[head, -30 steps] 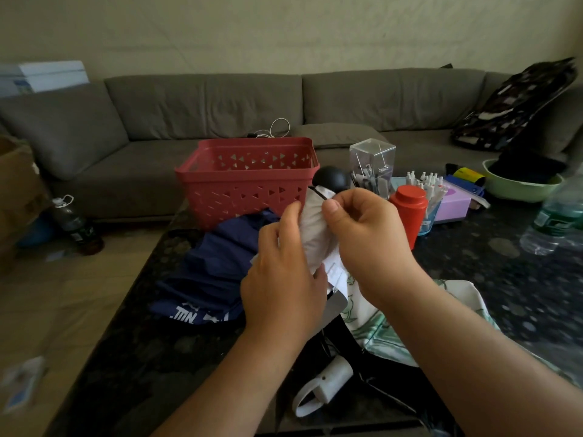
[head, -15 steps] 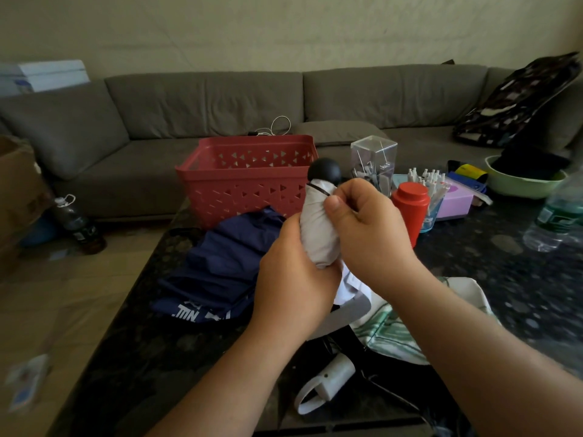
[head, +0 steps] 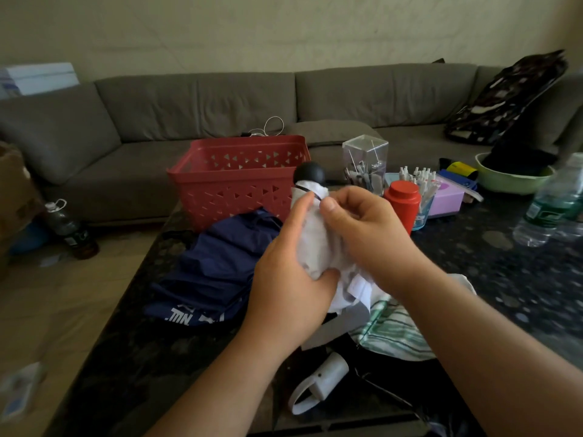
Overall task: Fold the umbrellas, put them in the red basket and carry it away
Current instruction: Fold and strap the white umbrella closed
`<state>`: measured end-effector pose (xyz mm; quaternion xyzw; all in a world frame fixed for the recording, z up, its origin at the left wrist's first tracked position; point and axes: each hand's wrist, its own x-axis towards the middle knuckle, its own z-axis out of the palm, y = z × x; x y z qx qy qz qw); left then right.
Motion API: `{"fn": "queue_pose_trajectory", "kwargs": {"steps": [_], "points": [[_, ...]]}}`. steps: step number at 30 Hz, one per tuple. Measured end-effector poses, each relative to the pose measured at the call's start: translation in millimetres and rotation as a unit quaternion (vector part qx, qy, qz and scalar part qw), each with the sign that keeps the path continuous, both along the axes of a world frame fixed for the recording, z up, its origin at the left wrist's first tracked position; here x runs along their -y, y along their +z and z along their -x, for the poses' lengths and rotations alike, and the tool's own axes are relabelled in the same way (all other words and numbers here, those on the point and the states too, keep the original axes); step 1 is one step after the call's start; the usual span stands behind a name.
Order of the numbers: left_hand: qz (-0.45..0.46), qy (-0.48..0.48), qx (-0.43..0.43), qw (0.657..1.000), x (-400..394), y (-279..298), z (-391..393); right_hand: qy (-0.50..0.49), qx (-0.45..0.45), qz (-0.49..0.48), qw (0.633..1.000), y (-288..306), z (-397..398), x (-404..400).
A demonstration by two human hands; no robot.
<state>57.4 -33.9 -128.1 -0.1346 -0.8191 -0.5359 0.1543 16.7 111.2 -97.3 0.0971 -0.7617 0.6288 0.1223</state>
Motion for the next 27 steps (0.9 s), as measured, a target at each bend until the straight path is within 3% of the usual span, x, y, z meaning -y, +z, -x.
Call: {"fn": "queue_pose_trajectory", "kwargs": {"steps": [3, 8, 11, 14, 22, 27], "points": [[-0.073, -0.030, 0.045, 0.996, 6.3, 1.8, 4.3, 0.070, 0.028, -0.059, 0.995, 1.8, -4.1, -9.2], [-0.137, -0.104, 0.064, 0.983, 5.2, -0.1, 0.3, 0.044, 0.004, -0.042, 0.998, 3.5, -6.7, -9.8], [-0.268, -0.172, 0.090, 0.944, -0.5, -1.1, -4.5, 0.001, -0.013, -0.081, 0.997, 2.9, -6.1, -6.2], [-0.367, -0.166, 0.119, 0.908, -3.0, 2.2, -2.7, -0.052, -0.030, -0.130, 0.990, 2.5, -6.6, -2.8], [-0.396, -0.197, 0.166, 0.881, -0.6, 15.9, -8.5, -0.091, -0.180, -0.243, 0.949, -1.8, -6.3, -4.8], [-0.401, -0.177, 0.154, 0.885, 2.4, 22.1, -6.9, 0.009, -0.089, -0.210, 0.974, -4.0, -2.4, -15.3]]}}
